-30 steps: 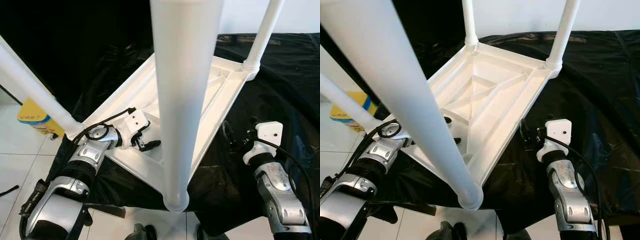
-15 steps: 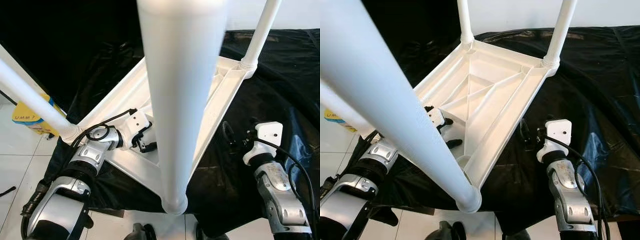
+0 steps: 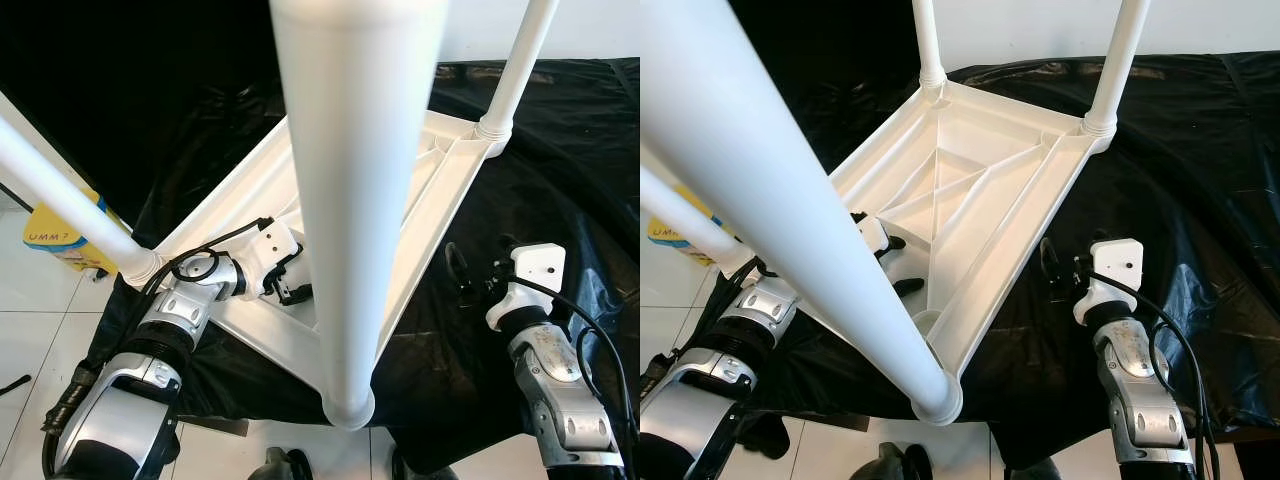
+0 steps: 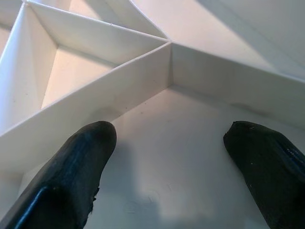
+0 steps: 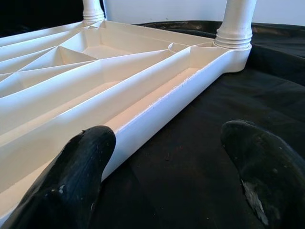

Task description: Building children table

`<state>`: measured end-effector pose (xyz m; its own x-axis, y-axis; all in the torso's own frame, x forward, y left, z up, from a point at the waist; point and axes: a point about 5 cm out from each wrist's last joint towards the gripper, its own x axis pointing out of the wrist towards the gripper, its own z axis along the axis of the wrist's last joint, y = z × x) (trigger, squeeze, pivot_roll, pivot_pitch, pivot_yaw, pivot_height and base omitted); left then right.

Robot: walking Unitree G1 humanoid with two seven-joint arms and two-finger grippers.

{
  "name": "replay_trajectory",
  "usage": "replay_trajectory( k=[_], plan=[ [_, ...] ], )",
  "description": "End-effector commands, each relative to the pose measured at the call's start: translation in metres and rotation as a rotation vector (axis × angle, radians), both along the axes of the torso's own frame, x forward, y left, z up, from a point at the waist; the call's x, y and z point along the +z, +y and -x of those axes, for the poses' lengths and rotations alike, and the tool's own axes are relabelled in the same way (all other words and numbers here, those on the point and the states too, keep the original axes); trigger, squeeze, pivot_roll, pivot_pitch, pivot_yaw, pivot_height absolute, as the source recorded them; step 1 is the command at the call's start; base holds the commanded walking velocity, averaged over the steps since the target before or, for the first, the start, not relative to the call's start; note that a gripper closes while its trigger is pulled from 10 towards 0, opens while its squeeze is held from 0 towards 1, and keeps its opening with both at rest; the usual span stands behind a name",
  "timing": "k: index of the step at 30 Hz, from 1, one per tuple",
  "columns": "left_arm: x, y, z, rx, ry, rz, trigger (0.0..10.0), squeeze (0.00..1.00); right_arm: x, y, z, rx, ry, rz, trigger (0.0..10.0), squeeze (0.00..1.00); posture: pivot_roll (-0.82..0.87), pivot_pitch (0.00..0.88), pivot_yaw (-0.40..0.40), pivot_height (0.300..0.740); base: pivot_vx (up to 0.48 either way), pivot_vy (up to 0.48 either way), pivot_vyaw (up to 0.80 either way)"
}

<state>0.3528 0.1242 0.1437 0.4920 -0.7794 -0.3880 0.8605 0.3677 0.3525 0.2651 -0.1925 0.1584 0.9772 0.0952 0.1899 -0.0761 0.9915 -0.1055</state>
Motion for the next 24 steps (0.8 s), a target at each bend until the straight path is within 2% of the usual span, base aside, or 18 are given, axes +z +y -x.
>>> replay_trajectory(
  k=[1, 24],
  plan=[
    [-0.0187, 0.0065, 0.0049, 0.012, 0.075, -0.056, 9.3, 0.00, -0.0014, 0.0006, 0.0022, -0.002, 0.009, -0.002, 10.0, 0.00, -0.16, 0.188, 0.104, 0.740, 0.000, 0.000, 0.00],
    [-0.0188, 0.0065, 0.0047, 0.012, 0.074, -0.056, 9.3, 0.00, -0.0013, 0.0006, 0.0022, -0.002, 0.009, -0.002, 10.0, 0.00, -0.16, 0.188, 0.104, 0.740, 0.000, 0.000, 0.00]
  ],
)
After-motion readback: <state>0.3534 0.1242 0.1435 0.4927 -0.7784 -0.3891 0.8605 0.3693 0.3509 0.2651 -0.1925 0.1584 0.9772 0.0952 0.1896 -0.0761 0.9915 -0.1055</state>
